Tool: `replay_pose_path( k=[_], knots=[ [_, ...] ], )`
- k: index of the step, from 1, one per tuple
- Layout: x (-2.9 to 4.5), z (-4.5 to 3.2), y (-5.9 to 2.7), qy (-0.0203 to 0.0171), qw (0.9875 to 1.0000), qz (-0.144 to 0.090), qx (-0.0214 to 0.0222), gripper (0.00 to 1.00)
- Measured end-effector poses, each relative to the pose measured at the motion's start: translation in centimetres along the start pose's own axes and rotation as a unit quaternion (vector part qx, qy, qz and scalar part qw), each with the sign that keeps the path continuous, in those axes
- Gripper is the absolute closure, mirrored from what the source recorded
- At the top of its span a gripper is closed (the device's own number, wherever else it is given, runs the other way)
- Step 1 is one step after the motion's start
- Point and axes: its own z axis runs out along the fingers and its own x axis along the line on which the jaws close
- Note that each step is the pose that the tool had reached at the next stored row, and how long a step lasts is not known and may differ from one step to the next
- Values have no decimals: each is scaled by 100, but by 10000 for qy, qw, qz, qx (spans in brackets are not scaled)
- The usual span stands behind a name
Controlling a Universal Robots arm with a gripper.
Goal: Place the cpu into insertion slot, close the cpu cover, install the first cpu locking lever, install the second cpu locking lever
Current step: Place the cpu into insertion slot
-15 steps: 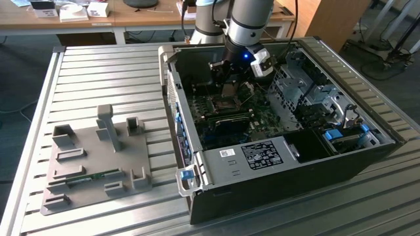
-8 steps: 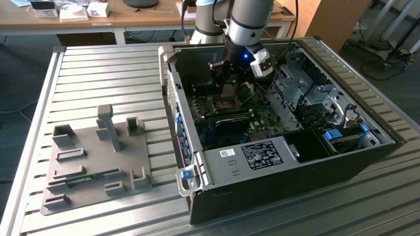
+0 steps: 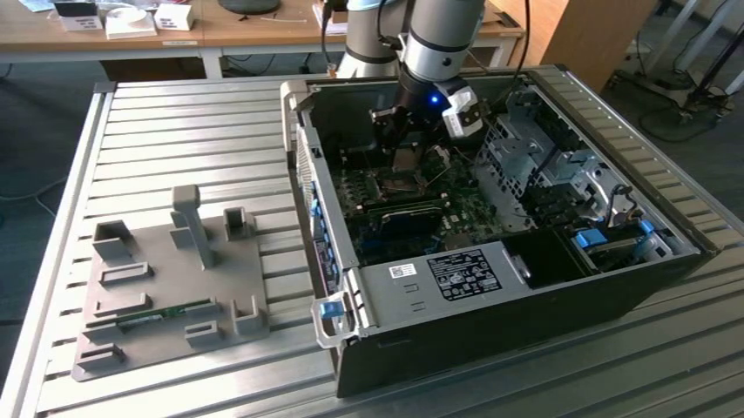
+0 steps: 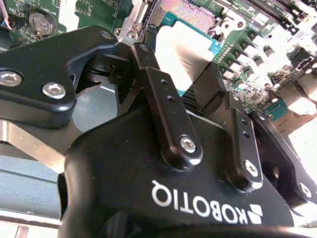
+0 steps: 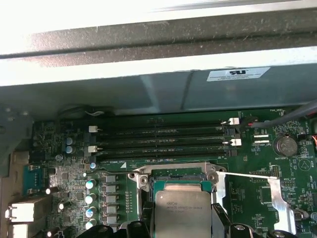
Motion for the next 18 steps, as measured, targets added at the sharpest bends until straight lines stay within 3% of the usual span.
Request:
replay_pose_path(
  k=[5,11,15,18],
  knots=[
    [0,3,0,-33,9994,341,0,46],
    [0,4,0,-39,9992,405,-1,46],
    [0,6,-1,-68,9975,709,-1,46],
    [0,6,-1,-68,9974,712,-2,46]
  ],
)
